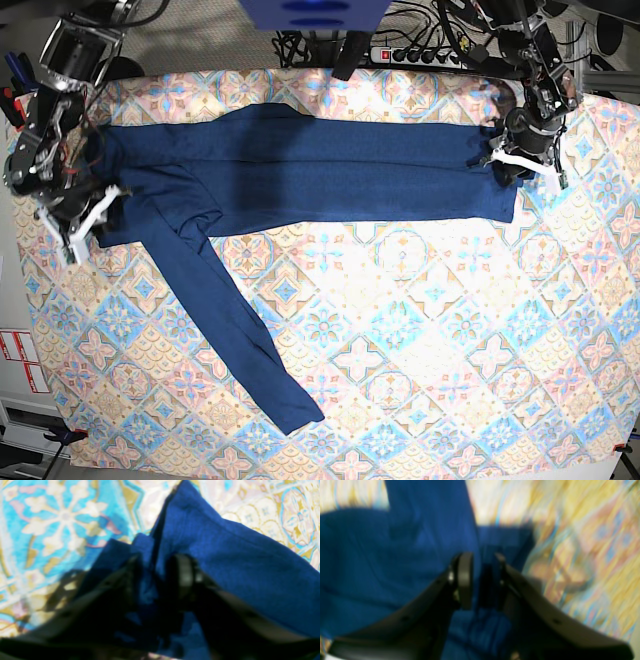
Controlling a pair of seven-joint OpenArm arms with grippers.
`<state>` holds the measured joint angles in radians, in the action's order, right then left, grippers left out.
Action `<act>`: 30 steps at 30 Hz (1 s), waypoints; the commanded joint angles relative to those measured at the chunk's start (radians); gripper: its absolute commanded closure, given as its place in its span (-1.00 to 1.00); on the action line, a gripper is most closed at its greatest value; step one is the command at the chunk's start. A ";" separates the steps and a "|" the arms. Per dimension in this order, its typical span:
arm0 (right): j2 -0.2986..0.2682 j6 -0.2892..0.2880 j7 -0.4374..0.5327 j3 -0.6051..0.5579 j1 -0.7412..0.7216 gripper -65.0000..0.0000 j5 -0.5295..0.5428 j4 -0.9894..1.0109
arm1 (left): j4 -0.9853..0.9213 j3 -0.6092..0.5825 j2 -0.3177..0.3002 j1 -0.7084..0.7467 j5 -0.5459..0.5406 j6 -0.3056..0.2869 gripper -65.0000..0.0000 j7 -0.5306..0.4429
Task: Fold the T-shirt properly
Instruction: 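Grasp the trailing blue sleeve near the body with the right gripper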
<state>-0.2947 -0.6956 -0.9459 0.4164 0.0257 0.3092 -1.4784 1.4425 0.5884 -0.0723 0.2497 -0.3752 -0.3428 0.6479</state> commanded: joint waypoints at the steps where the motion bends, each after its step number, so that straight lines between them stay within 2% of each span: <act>1: -0.019 -0.003 0.012 0.008 -0.007 0.52 0.011 -0.018 | 0.017 0.002 -0.010 0.000 -0.011 -0.003 0.16 0.000; 4: -0.019 -0.003 0.020 0.008 -0.019 0.43 0.011 -0.015 | 0.019 0.002 -0.010 -0.002 -0.011 -0.003 0.09 0.000; 9: -0.018 -0.003 0.034 -0.020 -0.148 0.42 0.011 0.028 | 0.019 0.002 -0.008 -0.002 -0.012 -0.003 0.09 0.000; 14: -0.027 -0.003 0.040 -0.228 -0.317 0.42 0.008 0.244 | 0.019 0.002 -0.008 -0.003 -0.012 -0.003 0.08 0.000; 19: -0.031 -0.003 0.113 -0.383 -0.436 0.42 -0.103 0.450 | 0.019 0.002 -0.008 -0.003 -0.014 -0.003 0.07 0.000; 22: -0.027 -0.003 0.166 -0.436 -0.484 0.42 -0.158 0.546 | 0.019 0.002 -0.007 -0.003 -0.014 -0.003 0.07 0.002; 25: 0.016 -0.003 0.219 -0.449 -0.534 0.42 -0.192 0.632 | 0.019 0.002 -0.005 -0.003 -0.014 -0.003 0.07 0.005; 30: 0.025 -0.003 0.287 -0.457 -0.600 0.37 -0.236 0.761 | 0.019 0.002 -0.005 -0.003 -0.014 -0.003 0.07 0.006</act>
<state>-0.2440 -0.7025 -0.6792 -0.0452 -0.5358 0.0616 -0.6987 1.4437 0.5884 -0.0696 0.2470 -0.3828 -0.3454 0.6510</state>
